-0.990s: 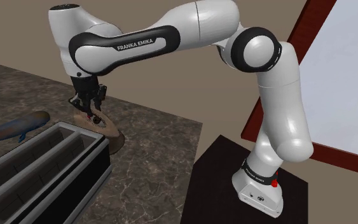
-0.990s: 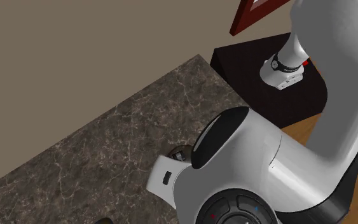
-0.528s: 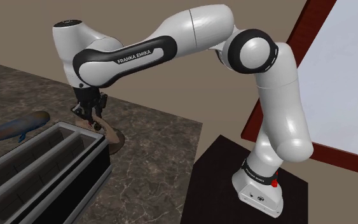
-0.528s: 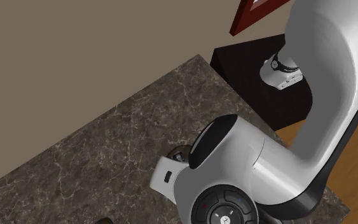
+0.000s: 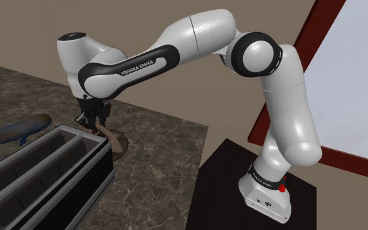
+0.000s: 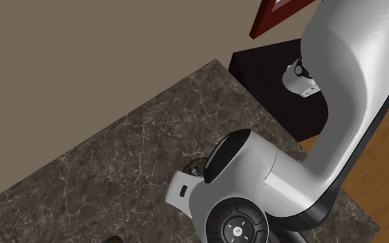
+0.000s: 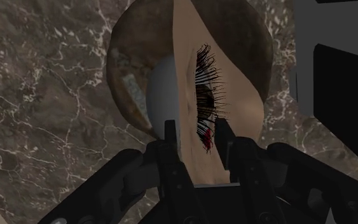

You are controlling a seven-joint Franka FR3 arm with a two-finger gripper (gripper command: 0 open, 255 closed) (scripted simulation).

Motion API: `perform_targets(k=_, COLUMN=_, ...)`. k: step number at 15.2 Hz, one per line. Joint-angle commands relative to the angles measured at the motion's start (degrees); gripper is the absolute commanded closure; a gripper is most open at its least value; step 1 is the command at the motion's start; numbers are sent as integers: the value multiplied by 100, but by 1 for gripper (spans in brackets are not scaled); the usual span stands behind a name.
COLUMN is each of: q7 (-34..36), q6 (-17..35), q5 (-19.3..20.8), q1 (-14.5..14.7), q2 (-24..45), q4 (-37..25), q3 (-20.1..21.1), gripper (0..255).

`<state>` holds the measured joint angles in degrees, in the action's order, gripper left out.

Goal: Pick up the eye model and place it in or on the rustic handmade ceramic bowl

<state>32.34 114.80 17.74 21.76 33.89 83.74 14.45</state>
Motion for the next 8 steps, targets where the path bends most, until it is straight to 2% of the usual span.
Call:
perform_targets(k=1, q7=2, q6=4, q5=0, q1=1, q2=2, q4=2, q3=1, gripper=255)
perform_targets(k=4, q7=2, q6=4, q5=0, q1=1, q2=2, q4=2, q3=1, gripper=255)
perform_targets(k=5, q7=2, q6=5, q5=0, q1=1, q2=2, q4=3, q3=1, gripper=0)
perform_targets(k=8, q7=2, q6=5, q5=0, q1=1, q2=2, q4=3, q3=1, gripper=0)
